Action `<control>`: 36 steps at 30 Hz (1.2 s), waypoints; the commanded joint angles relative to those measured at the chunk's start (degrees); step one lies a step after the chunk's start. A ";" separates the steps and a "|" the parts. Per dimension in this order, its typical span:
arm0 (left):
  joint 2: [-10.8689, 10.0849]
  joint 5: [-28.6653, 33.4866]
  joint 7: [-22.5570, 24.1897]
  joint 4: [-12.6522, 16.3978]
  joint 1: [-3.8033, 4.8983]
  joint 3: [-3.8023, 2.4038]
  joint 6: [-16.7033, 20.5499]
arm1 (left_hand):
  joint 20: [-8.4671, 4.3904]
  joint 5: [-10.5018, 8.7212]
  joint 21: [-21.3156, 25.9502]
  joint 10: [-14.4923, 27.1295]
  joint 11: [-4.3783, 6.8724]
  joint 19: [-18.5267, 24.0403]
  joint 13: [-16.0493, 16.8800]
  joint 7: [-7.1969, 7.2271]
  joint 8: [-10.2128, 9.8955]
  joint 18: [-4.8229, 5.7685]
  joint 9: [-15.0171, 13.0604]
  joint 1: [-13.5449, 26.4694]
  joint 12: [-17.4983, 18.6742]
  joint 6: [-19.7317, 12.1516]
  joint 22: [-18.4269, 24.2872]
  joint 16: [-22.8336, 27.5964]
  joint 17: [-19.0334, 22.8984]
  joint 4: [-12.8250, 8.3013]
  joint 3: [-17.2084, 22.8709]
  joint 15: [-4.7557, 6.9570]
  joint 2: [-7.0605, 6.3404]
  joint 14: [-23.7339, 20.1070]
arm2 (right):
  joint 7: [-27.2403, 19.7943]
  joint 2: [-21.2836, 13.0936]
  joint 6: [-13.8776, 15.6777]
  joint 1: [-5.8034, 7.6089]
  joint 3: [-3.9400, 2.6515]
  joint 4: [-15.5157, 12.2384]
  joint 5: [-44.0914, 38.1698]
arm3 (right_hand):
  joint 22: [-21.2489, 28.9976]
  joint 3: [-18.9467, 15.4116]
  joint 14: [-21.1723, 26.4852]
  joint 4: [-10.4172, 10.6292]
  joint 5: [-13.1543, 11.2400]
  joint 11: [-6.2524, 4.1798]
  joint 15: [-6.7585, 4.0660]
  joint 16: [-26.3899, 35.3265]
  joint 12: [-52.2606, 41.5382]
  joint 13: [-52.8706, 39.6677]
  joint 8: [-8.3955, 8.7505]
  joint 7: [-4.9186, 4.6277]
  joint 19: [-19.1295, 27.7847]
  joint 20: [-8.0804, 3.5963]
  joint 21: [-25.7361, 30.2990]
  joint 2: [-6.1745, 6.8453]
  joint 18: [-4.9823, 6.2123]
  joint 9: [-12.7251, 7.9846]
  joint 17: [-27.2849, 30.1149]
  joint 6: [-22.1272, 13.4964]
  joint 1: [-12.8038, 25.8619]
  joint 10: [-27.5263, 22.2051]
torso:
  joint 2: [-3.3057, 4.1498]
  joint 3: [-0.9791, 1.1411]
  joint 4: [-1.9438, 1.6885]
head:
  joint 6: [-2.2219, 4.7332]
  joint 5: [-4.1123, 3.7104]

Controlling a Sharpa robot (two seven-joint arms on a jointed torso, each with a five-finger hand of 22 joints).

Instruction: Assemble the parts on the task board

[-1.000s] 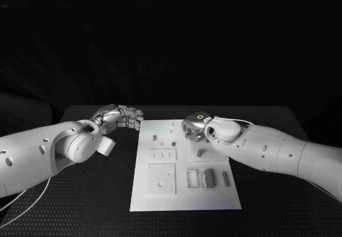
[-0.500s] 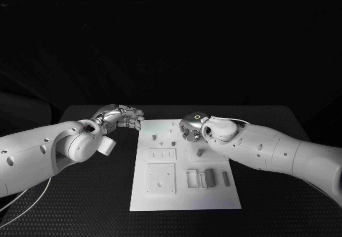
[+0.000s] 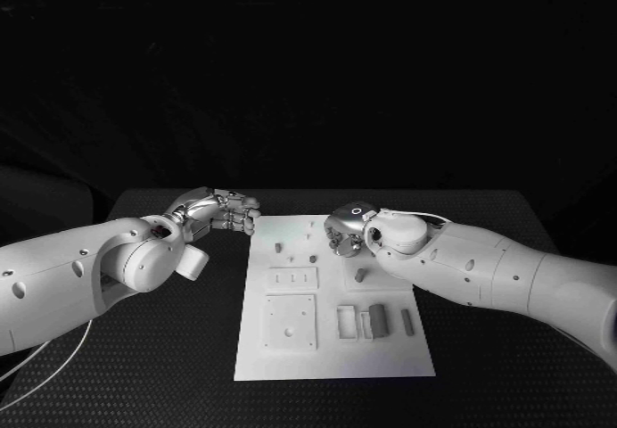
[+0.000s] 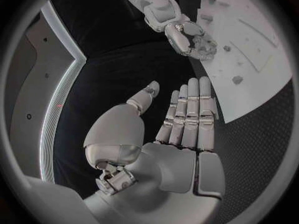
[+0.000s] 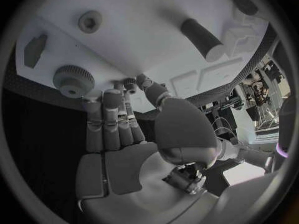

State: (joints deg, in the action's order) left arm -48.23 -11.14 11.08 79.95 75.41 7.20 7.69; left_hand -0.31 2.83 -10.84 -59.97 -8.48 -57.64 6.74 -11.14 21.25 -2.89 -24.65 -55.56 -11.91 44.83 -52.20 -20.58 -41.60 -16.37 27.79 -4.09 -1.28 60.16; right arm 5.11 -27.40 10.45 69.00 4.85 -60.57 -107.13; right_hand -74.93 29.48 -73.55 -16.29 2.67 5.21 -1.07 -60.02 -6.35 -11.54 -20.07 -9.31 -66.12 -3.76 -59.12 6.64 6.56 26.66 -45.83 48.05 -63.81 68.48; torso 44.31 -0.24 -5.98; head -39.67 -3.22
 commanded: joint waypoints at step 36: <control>-0.04 0.08 0.14 0.00 0.07 -0.05 -0.75 | -0.64 0.04 0.41 -0.44 -0.13 0.01 -0.03 -0.17 -0.12 -0.91 0.08 0.65 0.49 -0.15 0.07 0.52 -0.21 -0.01 -0.39 -0.38 0.05 0.03 | 1.92 -0.27 7.02 -0.39 0.09 -1.14 -1.58 | -1.13 8.33 -0.87 -0.38 0.10 -1.99 -2.04 -0.93 -2.03 -4.11 -2.42 1.52 -0.54 -0.03 -1.35 -3.27 8.44 1.00 0.38 5.82 -3.42 4.97 | 0.04 -0.04 0.01 | 0.16 -0.05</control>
State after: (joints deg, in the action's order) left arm -48.31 -11.16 10.86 79.92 75.41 7.20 7.65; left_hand -0.73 2.83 -10.73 -59.97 -8.48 -57.65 6.75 -11.14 21.26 -2.98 -24.62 -55.56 -11.70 44.83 -52.21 -20.36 -41.72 -16.37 27.79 -4.09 -1.28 60.16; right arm 5.64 -27.63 14.37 68.61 4.96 -61.47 -107.83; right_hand -74.92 37.57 -74.50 -16.77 2.61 3.57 -2.57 -60.56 -8.15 -15.55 -22.26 -7.81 -66.22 -3.65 -60.25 2.80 6.56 27.45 -45.50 53.48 -67.38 72.82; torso 44.35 -0.27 -5.97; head -39.64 -3.26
